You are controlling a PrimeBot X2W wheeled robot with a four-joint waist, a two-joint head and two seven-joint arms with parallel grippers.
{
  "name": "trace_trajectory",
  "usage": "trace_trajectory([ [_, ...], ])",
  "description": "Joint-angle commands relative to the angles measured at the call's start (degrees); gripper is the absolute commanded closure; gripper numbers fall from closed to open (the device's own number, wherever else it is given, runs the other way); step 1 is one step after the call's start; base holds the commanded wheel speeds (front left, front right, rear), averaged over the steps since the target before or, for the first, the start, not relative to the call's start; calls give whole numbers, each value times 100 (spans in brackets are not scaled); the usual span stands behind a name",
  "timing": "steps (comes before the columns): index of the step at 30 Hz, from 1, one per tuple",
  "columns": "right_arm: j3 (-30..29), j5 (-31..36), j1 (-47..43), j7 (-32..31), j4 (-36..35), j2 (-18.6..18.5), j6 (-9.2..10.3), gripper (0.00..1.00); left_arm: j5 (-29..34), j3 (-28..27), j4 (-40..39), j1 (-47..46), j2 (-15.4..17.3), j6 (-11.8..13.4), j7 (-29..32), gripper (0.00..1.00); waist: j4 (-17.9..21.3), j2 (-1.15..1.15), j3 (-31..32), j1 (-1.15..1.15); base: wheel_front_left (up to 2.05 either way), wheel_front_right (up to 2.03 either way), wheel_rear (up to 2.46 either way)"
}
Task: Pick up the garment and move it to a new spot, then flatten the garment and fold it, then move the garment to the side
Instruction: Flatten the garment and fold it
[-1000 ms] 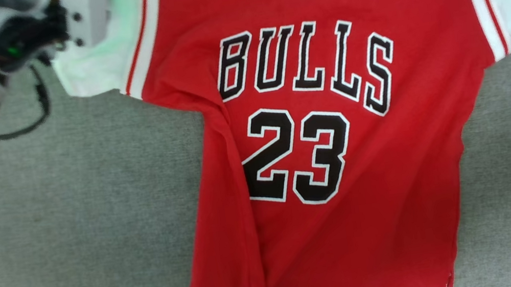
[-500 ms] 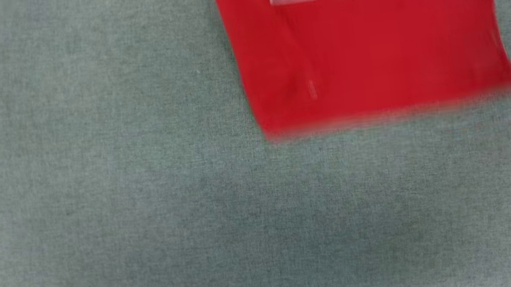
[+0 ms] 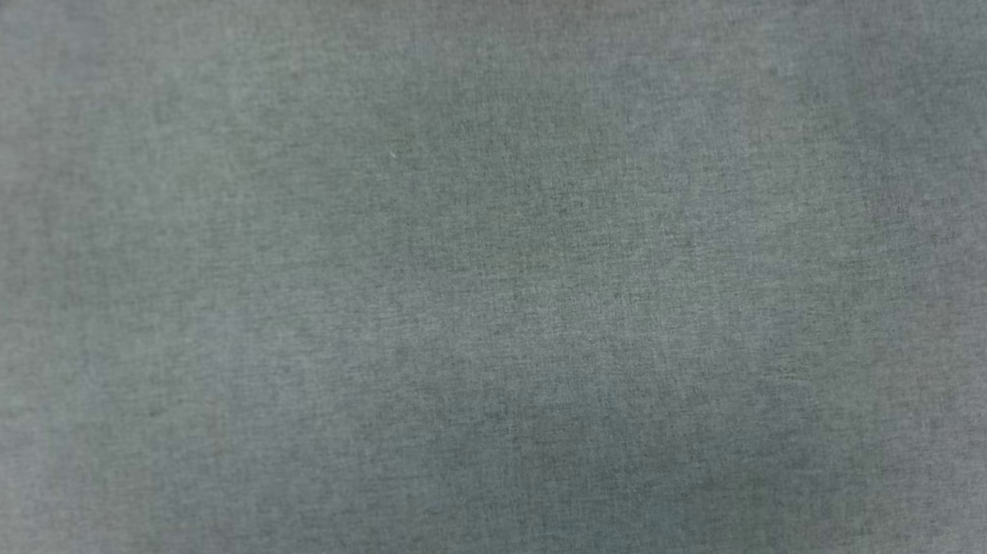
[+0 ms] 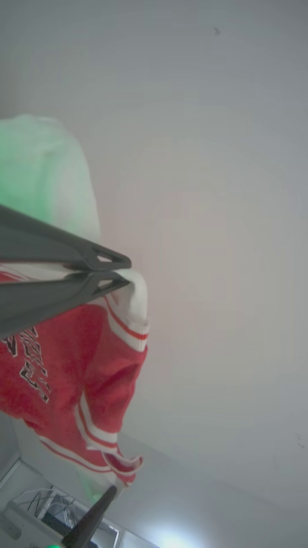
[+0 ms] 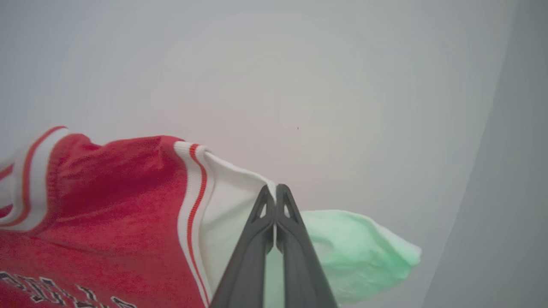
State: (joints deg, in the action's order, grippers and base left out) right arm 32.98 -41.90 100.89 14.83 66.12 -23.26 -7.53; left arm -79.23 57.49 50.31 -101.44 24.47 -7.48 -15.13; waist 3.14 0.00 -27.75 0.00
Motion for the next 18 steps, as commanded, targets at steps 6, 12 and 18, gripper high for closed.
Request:
trace_trajectory([
  [6, 465, -457, -1276, -145, -782, -299, 8, 100, -413, 188, -936, 1270, 418, -1, 6, 100, -48, 0, 307, 0, 0, 0, 0],
  [12, 919, -1091, -2808, -383, -2001, -830, 7, 100, -522, 33, -2219, 2819, 1011, -1, 5, 100, -19, 0, 639, 0, 0, 0, 0],
  [18, 1093, -1576, -4372, -650, -3283, -1491, 7, 100, -429, -252, -3699, 4550, 1673, -1, 3, 100, -30, 0, 956, 0, 0, 0, 0],
])
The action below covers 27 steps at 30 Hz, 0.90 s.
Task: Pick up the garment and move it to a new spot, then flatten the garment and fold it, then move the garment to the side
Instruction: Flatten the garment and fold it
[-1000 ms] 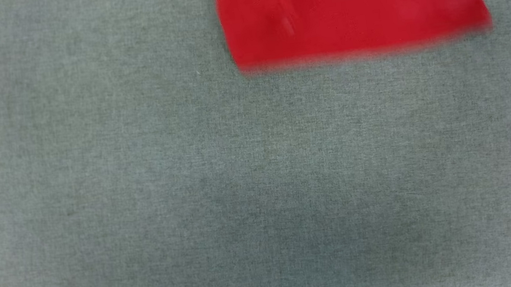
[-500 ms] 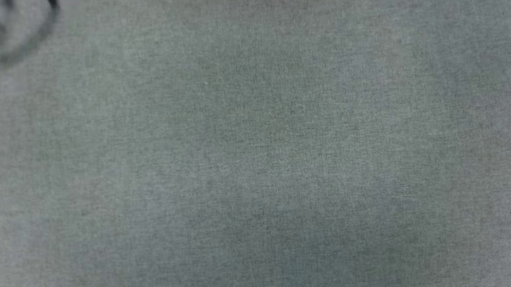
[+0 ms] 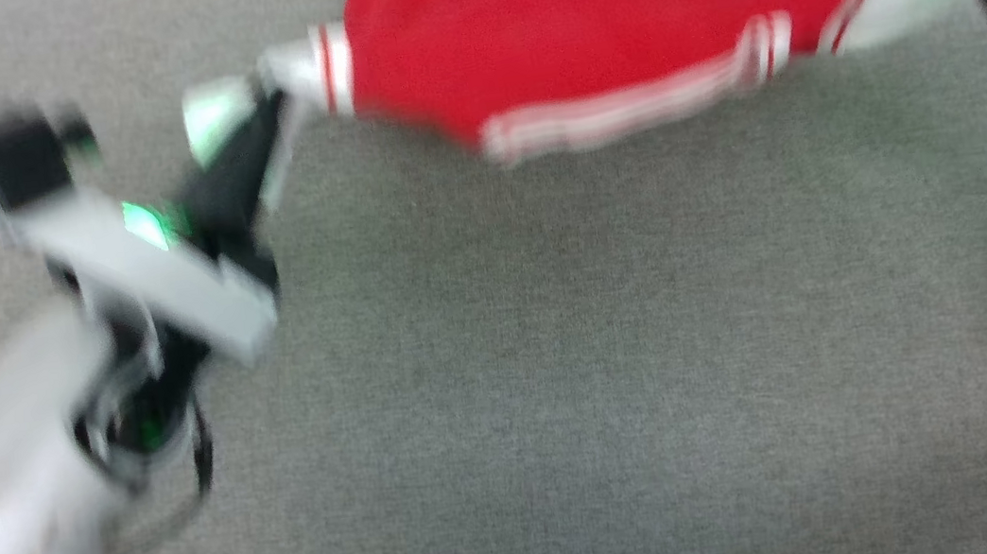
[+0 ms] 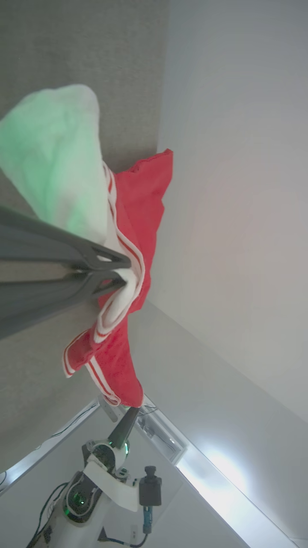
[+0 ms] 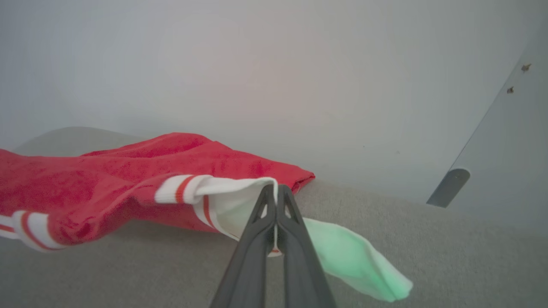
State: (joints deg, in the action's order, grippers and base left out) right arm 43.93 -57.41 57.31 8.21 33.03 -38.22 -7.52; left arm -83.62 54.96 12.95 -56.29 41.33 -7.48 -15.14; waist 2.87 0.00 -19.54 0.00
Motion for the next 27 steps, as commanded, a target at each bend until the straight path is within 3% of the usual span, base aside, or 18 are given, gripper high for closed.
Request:
trace_trajectory([
  [1, -9, -107, -276, -82, -186, -110, 6, 100, 107, 41, -151, 316, 144, -1, 5, 100, 4, 0, 182, 0, 0, 0, 0],
  [8, -291, -390, -2037, -806, -1532, -852, 6, 100, 190, 298, -1346, 2193, 951, -1, 5, 100, 9, 0, 519, 0, 0, 0, 0],
  [17, -1559, -79, -4198, -1635, -3055, -1450, 6, 100, 163, 693, -2211, 3229, 1604, 82, 52, 100, -143, 0, 617, 0, 0, 0, 0],
  [22, -2585, 91, -5531, -2464, -4038, -1396, 6, 100, 133, 781, -2771, 3444, 2047, 204, 158, 100, -201, 0, 604, 0, 0, 0, 0],
  [27, -3509, 520, -6628, -3347, -5028, -821, 5, 100, 162, 820, -2958, 3491, 2159, 329, 234, 100, -205, 0, 522, 0, 0, 0, 0],
])
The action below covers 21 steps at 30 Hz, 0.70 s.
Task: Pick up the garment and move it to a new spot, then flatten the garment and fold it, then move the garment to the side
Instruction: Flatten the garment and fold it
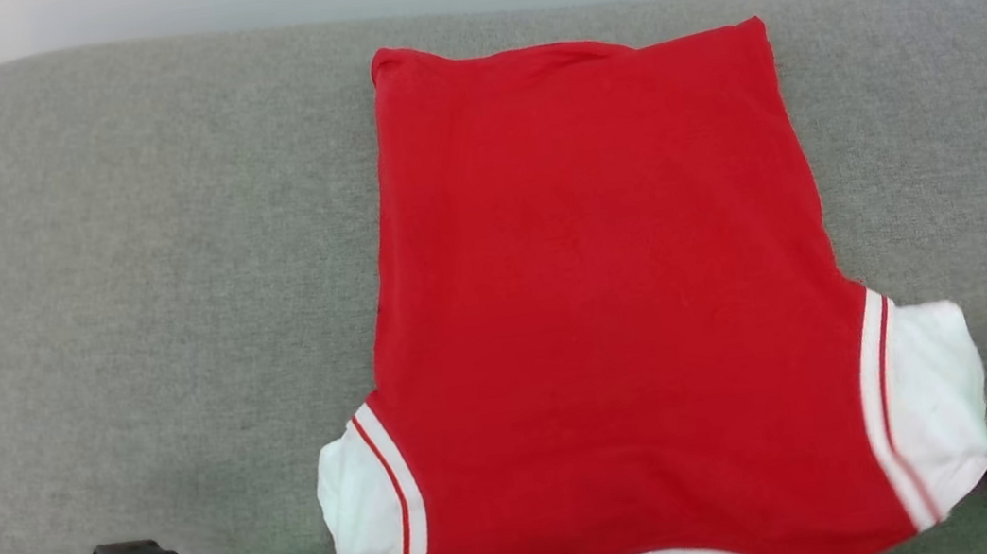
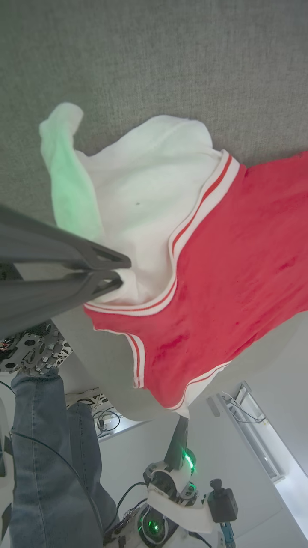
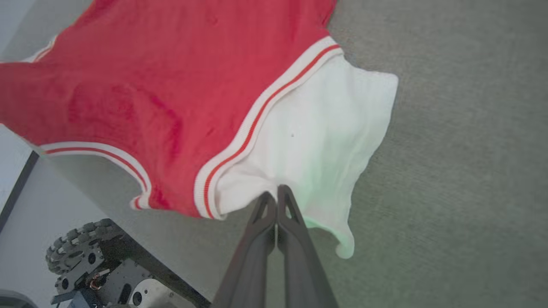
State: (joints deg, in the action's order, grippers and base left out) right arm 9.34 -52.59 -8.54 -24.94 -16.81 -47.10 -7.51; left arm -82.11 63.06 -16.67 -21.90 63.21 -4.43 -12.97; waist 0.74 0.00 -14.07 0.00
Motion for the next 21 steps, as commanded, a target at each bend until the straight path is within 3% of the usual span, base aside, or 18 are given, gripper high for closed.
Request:
trace_trajectory([
  [1, -145, 183, -165, -203, -173, 213, 5, 100, 39, 29, 54, 36, -63, 48, 41, 100, 18, 0, -48, 0, 0, 0, 0],
  [5, -153, 613, -388, -807, -437, 737, 4, 100, 150, 185, 349, -37, -251, 119, 311, 100, 48, 0, -154, 0, 0, 0, 0],
  [9, 130, 897, -315, -1145, -248, 1037, 5, 100, 284, 379, 794, -125, -579, 121, 584, 100, 37, 0, -259, 0, 0, 0, 0],
  [21, 850, 1563, 223, -797, 766, 1187, 6, 100, 520, 486, 1809, -362, -1321, -8, 615, 100, -34, 0, -415, 0, 0, 0, 0],
])
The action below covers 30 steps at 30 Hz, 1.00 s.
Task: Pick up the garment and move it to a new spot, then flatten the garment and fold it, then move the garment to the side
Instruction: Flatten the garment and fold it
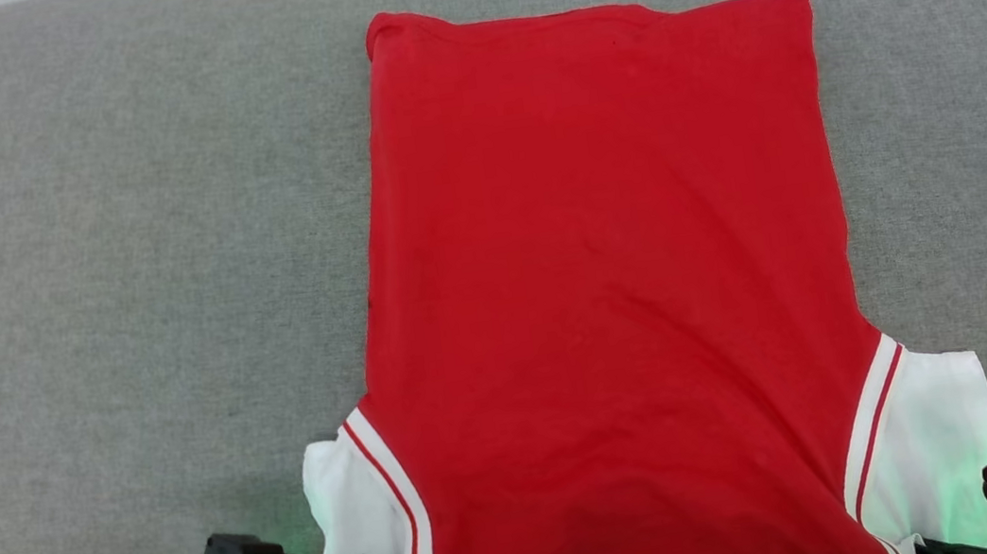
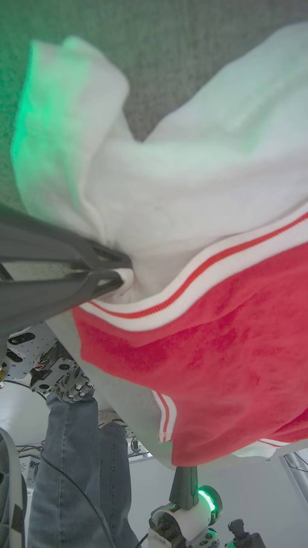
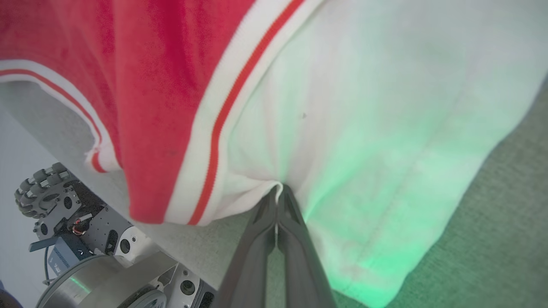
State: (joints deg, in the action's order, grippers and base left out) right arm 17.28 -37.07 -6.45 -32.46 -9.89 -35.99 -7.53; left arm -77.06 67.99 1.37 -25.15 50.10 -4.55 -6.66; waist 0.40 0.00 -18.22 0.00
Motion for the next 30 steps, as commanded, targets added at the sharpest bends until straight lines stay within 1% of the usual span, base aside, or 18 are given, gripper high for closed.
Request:
trace_trajectory([
  [1, 106, 47, 74, 37, 103, 80, 8, 100, 10, -18, 49, -43, -32, -14, -31, 100, 6, 0, -3, 0, 0, 0, 0],
  [2, 142, 56, 114, 82, 141, 76, 8, 63, 3, -25, 79, -47, -41, -32, -40, 100, 16, 0, -3, 0, 0, 0, 0],
  [4, 262, 63, 117, -11, 92, -91, 8, 0, 9, -30, 104, -52, -30, -32, -47, 100, 40, 0, 4, 0, 0, 0, 0],
  [5, 238, -1, 126, -29, -10, -140, 9, 0, 11, -43, 98, -49, -16, -36, -71, 100, 62, 0, 8, 0, 0, 0, 0],
  [10, -423, -287, -63, -367, -883, -462, 6, 0, 88, -42, -77, 16, 66, 6, -139, 100, 131, 0, -9, 0, 0, 0, 0],
  [13, -1175, -669, -119, -709, -1538, -557, 7, 0, 179, -47, -261, -95, 87, 47, -112, 100, 63, 0, -95, 0, 0, 0, 0],
  [15, -1685, -1008, 0, -921, -1878, -491, 6, 0, 272, -55, -388, -190, 92, 75, -85, 100, -18, 0, -173, 0, 0, 0, 0],
  [18, -2314, -1266, 564, -1225, -1984, -553, 6, 0, 416, -45, -528, -343, 24, 90, -1, 100, -177, 0, -308, 0, 0, 0, 0],
  [20, -2550, -1194, 1251, -1302, -1723, -562, 7, 0, 478, -47, -583, -474, -49, 81, 59, 100, -287, 0, -429, 0, 0, 0, 0],
  [22, -2474, -1001, 2102, -1321, -1289, -526, 6, 0, 547, -48, -609, -583, -109, 47, 107, 100, -390, 0, -561, 0, 0, 0, 0],
  [26, -1867, -409, 3996, -1441, 35, -220, 6, 0, 671, -63, -605, -834, -227, -35, 199, 100, -602, 0, -868, 0, 0, 0, 0],
  [28, -1485, -81, 4802, -1644, 838, -67, 6, 0, 739, -57, -574, -935, -288, -71, 238, 100, -708, 0, -992, 0, 0, 0, 0],
  [30, -1240, 162, 5442, -1972, 1666, 87, 6, 0, 751, -50, -540, -1010, -356, -108, 243, 100, -806, 0, -1102, 0, 0, 0, 0],
])
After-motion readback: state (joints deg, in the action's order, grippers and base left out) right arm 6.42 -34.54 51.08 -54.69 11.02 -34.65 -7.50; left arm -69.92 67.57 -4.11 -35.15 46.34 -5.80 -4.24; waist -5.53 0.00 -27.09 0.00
